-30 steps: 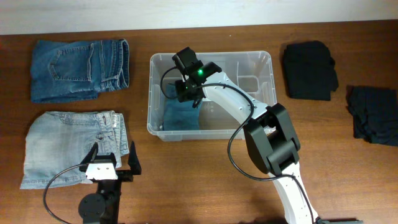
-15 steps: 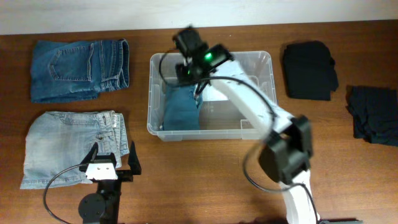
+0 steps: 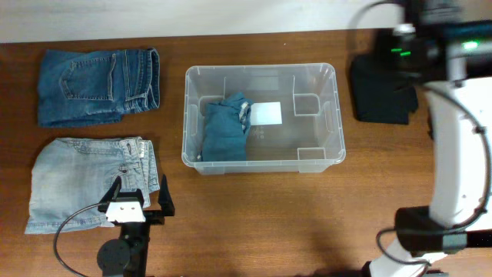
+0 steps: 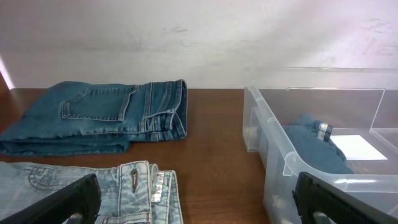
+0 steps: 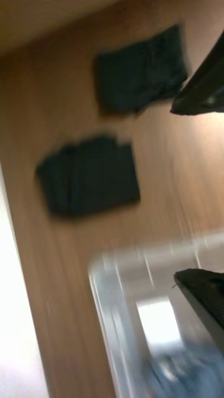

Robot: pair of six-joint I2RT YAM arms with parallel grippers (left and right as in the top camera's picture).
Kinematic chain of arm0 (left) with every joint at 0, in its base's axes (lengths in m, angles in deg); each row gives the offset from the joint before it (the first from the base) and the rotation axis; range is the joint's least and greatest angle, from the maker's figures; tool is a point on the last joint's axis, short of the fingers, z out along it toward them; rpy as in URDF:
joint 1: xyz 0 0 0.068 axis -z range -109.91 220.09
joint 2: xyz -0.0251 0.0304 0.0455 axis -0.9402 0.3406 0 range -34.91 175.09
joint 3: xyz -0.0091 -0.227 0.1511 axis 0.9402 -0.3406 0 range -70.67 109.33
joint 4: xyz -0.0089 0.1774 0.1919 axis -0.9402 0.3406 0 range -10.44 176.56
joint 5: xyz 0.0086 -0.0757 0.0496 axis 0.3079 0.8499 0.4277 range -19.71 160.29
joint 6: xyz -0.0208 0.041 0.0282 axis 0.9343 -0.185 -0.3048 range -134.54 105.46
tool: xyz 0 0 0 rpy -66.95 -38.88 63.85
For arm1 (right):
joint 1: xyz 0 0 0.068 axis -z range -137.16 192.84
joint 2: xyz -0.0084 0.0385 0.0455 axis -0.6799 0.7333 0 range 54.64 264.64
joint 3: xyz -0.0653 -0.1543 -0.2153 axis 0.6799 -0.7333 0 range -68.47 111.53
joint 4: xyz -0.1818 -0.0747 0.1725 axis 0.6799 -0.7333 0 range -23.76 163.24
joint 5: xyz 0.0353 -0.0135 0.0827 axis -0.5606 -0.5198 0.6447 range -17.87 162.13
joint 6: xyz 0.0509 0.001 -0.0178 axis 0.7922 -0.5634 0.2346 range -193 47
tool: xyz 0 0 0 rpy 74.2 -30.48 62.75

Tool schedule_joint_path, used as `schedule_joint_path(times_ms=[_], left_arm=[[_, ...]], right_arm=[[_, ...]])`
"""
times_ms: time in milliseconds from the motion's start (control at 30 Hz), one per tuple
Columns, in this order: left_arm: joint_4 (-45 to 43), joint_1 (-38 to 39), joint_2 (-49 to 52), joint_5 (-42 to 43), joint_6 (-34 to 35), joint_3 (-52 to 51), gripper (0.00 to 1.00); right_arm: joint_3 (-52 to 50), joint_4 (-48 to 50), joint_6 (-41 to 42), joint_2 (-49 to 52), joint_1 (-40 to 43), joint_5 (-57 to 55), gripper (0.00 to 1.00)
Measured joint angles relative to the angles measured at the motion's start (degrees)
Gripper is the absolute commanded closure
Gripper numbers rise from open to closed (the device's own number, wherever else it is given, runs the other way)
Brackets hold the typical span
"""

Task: Pack container
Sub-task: 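Move the right gripper out to the black folded garment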

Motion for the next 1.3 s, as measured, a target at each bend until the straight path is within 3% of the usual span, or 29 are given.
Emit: schedule_joint_path(times_ms=[67,167,300,567,633,667,700,733,800,867,1300], left_arm=[[0.0,0.0,0.0,0.02,0.0,0.0,0.01],[0.0,0.0,0.0,0.02,0.0,0.0,0.01],[-0.02,0.0,0.0,0.0,0.0,0.0,0.01],[0.0,0.0,0.0,0.0,0.0,0.0,0.01],[0.0,0.0,0.0,0.0,0.0,0.0,0.01],[-0.02,0.0,0.0,0.0,0.0,0.0,0.01],[0.0,0.0,0.0,0.0,0.0,0.0,0.01],[0.0,0.0,0.0,0.0,0.0,0.0,0.01],[0.0,0.0,0.0,0.0,0.0,0.0,0.01],[0.0,0.0,0.0,0.02,0.0,0.0,0.01],[0.0,0.0,0.0,0.0,0.0,0.0,0.01]], right_arm=[[-0.24,0.42,0.09,0.68,6.8,1.44,0.05],[-0.31,1.51,-0.76,2.27,14.47,6.03,0.04],[-0.33,4.96,-8.72,8.31,21.27,20.48,0.0],[-0.52,10.21,-19.26,23.47,20.06,27.61,0.01],[-0.74,12.7,-21.53,27.41,18.25,27.82,0.06],[-0.74,13.46,-21.84,28.28,17.68,27.8,0.15],[-0.76,15.04,-22.4,29.44,16.83,27.82,0.32],[-0.76,16.33,-22.8,30.32,16.15,27.8,0.56],[-0.76,18.8,-23.23,32.15,14.97,27.85,0.8],[-0.79,20.35,-22.86,33.77,14.27,27.63,0.96],[-0.79,20.85,-19.8,40.5,14.84,22.14,0.96]])
